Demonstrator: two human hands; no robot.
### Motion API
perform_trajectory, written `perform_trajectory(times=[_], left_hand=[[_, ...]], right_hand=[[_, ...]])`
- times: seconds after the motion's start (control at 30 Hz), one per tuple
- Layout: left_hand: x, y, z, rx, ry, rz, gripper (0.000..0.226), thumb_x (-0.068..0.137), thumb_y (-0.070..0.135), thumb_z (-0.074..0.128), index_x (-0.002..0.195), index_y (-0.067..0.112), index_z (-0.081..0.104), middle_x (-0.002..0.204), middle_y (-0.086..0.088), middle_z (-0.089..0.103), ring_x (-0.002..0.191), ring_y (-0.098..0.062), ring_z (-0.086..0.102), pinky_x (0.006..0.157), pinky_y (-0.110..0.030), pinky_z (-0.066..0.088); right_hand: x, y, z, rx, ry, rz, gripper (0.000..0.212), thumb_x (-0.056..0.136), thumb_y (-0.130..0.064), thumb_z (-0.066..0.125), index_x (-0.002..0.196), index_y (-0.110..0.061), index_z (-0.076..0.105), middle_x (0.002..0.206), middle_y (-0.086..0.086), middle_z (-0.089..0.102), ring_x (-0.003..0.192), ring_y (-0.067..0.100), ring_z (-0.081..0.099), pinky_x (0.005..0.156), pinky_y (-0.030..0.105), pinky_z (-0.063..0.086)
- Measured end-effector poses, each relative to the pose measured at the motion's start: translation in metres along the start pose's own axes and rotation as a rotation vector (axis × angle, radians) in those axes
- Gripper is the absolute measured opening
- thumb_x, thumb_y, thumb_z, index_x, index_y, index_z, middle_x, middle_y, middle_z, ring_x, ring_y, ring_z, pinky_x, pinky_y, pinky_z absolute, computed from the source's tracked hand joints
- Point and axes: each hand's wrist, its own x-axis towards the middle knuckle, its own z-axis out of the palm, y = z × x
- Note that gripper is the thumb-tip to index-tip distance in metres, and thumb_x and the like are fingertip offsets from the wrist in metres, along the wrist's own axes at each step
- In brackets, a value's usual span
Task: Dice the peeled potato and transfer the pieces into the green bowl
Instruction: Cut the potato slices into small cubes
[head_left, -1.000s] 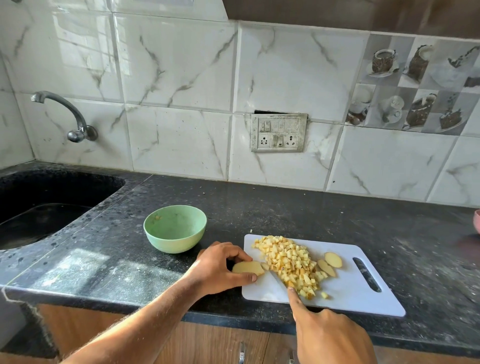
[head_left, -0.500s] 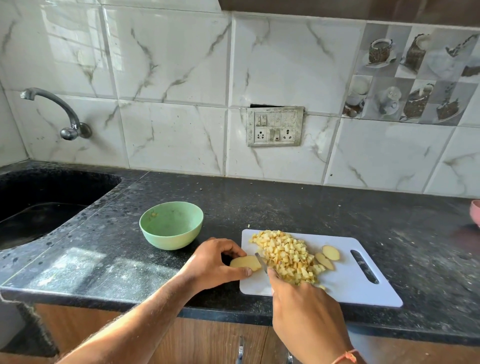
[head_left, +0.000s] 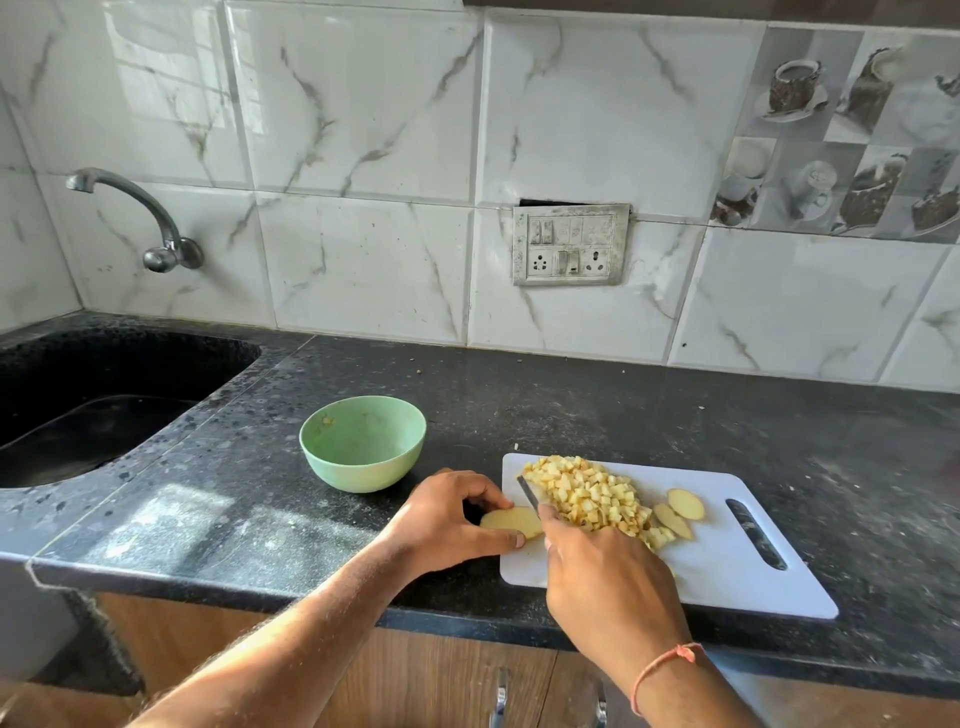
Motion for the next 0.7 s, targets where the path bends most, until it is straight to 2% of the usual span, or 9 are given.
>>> perform_trajectory(times=[0.07, 0.17, 0.3, 0.37, 0.4, 0.47, 0.53, 0.6, 0.7], left_hand=[[0.0, 0.0, -0.001, 0.001, -0.007, -0.001, 0.042, 0.066, 0.061, 0.089, 0.101, 0.039, 0.079, 0.096, 0.025, 0.071, 0.101, 0.006, 0.059, 0.088, -0.025, 0.052], [0.0, 0.001, 0.0, -0.017, -0.014, -0.002, 0.039, 0.067, 0.058, 0.09, 0.099, 0.038, 0.079, 0.095, 0.027, 0.072, 0.098, 0.006, 0.062, 0.087, -0.025, 0.054], [0.0, 0.002, 0.002, -0.021, 0.0, -0.011, 0.039, 0.066, 0.059, 0.091, 0.098, 0.038, 0.08, 0.094, 0.026, 0.073, 0.094, 0.006, 0.064, 0.082, -0.024, 0.055], [-0.001, 0.002, 0.002, -0.02, 0.003, -0.021, 0.039, 0.067, 0.057, 0.091, 0.099, 0.037, 0.08, 0.094, 0.025, 0.072, 0.093, 0.007, 0.064, 0.079, -0.021, 0.054], [-0.002, 0.003, 0.001, -0.018, 0.004, -0.024, 0.04, 0.067, 0.057, 0.091, 0.099, 0.037, 0.08, 0.094, 0.025, 0.072, 0.093, 0.007, 0.064, 0.077, -0.019, 0.052], [-0.002, 0.003, 0.001, -0.022, 0.007, -0.02, 0.04, 0.067, 0.055, 0.092, 0.1, 0.035, 0.081, 0.094, 0.024, 0.073, 0.092, 0.008, 0.064, 0.076, -0.016, 0.05], [-0.003, 0.004, 0.002, -0.029, 0.009, -0.015, 0.039, 0.068, 0.053, 0.093, 0.1, 0.034, 0.081, 0.094, 0.024, 0.073, 0.091, 0.008, 0.065, 0.075, -0.015, 0.05], [-0.003, 0.004, 0.002, -0.03, 0.006, -0.015, 0.04, 0.069, 0.052, 0.093, 0.101, 0.034, 0.081, 0.095, 0.023, 0.073, 0.089, 0.007, 0.066, 0.075, -0.017, 0.052], [-0.003, 0.004, 0.001, -0.036, 0.0, -0.013, 0.039, 0.069, 0.052, 0.093, 0.101, 0.034, 0.081, 0.094, 0.024, 0.074, 0.088, 0.007, 0.067, 0.074, -0.019, 0.054]], right_hand=[[0.0, -0.002, 0.001, -0.04, -0.013, -0.02, 0.054, 0.106, -0.024, 0.041, 0.159, -0.033, 0.035, 0.094, -0.004, 0.072, 0.08, 0.015, 0.065, 0.059, 0.026, 0.044], [0.0, -0.011, 0.005, -0.169, -0.084, -0.009, 0.06, 0.104, -0.018, 0.04, 0.161, -0.031, 0.029, 0.107, 0.004, 0.071, 0.096, 0.023, 0.067, 0.074, 0.035, 0.054], [0.0, -0.016, 0.004, -0.194, -0.183, 0.018, 0.068, 0.101, -0.01, 0.041, 0.163, -0.029, 0.021, 0.11, 0.008, 0.069, 0.1, 0.028, 0.066, 0.08, 0.039, 0.056], [-0.004, -0.009, 0.002, -0.157, -0.207, 0.021, 0.07, 0.099, -0.009, 0.042, 0.163, -0.029, 0.021, 0.106, 0.008, 0.069, 0.095, 0.028, 0.065, 0.074, 0.037, 0.054], [-0.008, -0.004, 0.001, -0.137, -0.202, 0.014, 0.071, 0.099, -0.008, 0.042, 0.163, -0.03, 0.022, 0.099, 0.007, 0.069, 0.087, 0.027, 0.064, 0.069, 0.036, 0.052], [-0.022, 0.003, -0.002, -0.106, -0.172, -0.006, 0.07, 0.1, -0.008, 0.041, 0.163, -0.031, 0.021, 0.085, 0.003, 0.066, 0.069, 0.022, 0.055, 0.059, 0.033, 0.046], [-0.039, 0.007, -0.007, -0.102, -0.155, -0.044, 0.067, 0.103, -0.013, 0.038, 0.164, -0.032, 0.017, 0.076, 0.0, 0.059, 0.061, 0.019, 0.047, 0.052, 0.03, 0.038], [-0.053, 0.011, -0.012, -0.105, -0.162, -0.073, 0.065, 0.105, -0.018, 0.036, 0.164, -0.033, 0.012, 0.071, -0.002, 0.048, 0.06, 0.018, 0.044, 0.049, 0.03, 0.033], [-0.059, 0.02, -0.014, -0.123, -0.146, -0.043, 0.064, 0.105, -0.023, 0.035, 0.163, -0.036, 0.012, 0.075, -0.003, 0.053, 0.068, 0.02, 0.054, 0.057, 0.034, 0.042]])
